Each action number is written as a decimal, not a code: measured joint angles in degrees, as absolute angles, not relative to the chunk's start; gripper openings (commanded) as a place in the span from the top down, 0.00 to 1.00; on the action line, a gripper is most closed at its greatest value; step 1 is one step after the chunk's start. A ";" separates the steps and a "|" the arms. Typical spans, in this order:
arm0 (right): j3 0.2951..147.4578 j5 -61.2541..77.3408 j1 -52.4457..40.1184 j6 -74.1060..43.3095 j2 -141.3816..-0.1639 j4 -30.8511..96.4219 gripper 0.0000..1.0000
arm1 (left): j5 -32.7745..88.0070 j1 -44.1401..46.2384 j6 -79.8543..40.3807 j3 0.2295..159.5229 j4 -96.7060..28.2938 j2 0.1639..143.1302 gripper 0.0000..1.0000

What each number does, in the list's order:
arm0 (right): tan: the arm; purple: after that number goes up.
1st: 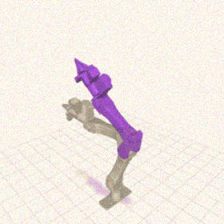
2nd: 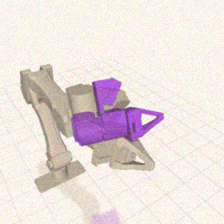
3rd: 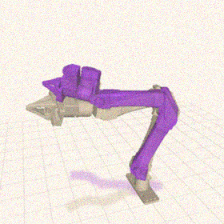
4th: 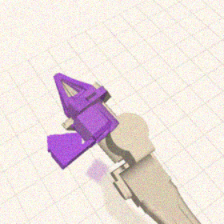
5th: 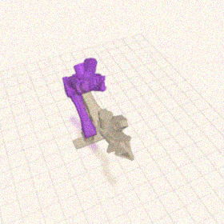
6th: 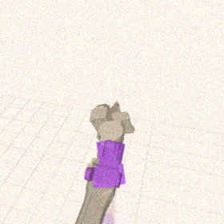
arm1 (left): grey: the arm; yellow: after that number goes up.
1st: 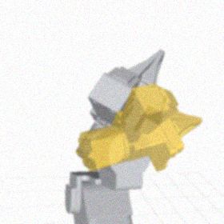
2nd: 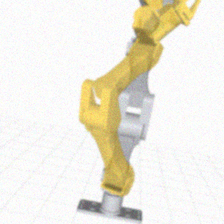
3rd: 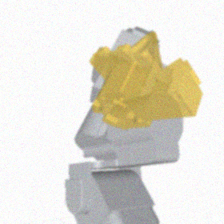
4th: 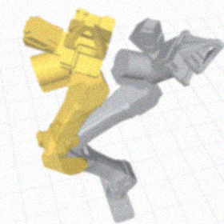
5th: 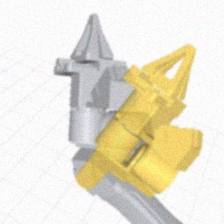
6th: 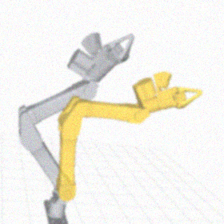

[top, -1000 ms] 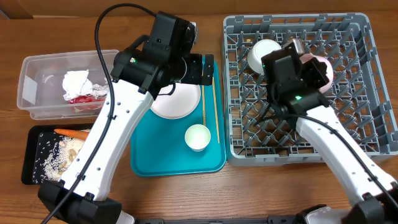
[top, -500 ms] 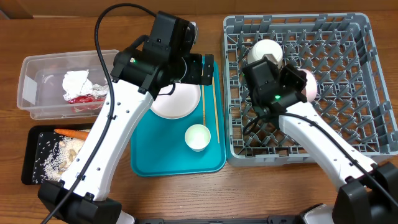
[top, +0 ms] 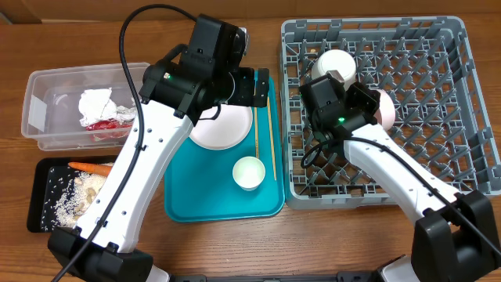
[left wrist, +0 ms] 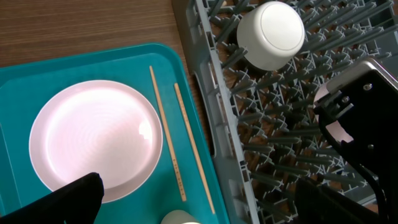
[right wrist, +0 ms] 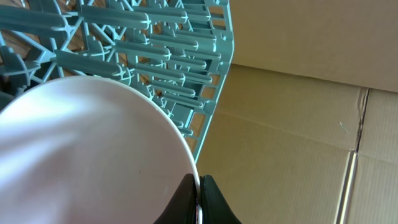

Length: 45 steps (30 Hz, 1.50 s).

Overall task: Sort waste into correct bins and load items into the dishwasher
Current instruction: 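Carry the bowl right into the rack with the right gripper, then lower the bowl upside down below the first bowl in the rack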

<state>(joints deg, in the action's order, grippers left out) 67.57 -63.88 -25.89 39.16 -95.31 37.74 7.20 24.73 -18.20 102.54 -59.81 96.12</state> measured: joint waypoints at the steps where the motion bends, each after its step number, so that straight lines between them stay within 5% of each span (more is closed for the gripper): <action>1: 67.61 -63.88 -25.89 38.92 -95.46 37.74 0.96 | 7.22 24.73 -18.20 102.52 -59.81 96.12 0.00; 11: 67.94 -69.06 -25.74 40.69 -96.86 29.91 0.96 | 2.42 21.82 -17.56 102.54 -62.85 96.12 0.00; 27: 67.96 -71.48 -25.85 41.01 -97.38 34.00 0.96 | 9.21 -4.34 -19.99 102.54 -69.10 96.12 0.00; 41: 68.23 -65.34 -28.73 37.89 -97.38 37.98 0.96 | 12.03 -5.19 -19.70 102.54 -70.76 96.12 0.00; 44: 68.23 -63.20 -29.61 37.04 -97.38 36.73 0.68 | 12.03 -5.19 -19.70 102.54 -70.85 96.12 0.00; 45: 68.23 -61.43 -30.04 36.58 -97.41 35.83 0.35 | 12.03 -5.19 -19.70 102.54 -70.98 96.12 0.00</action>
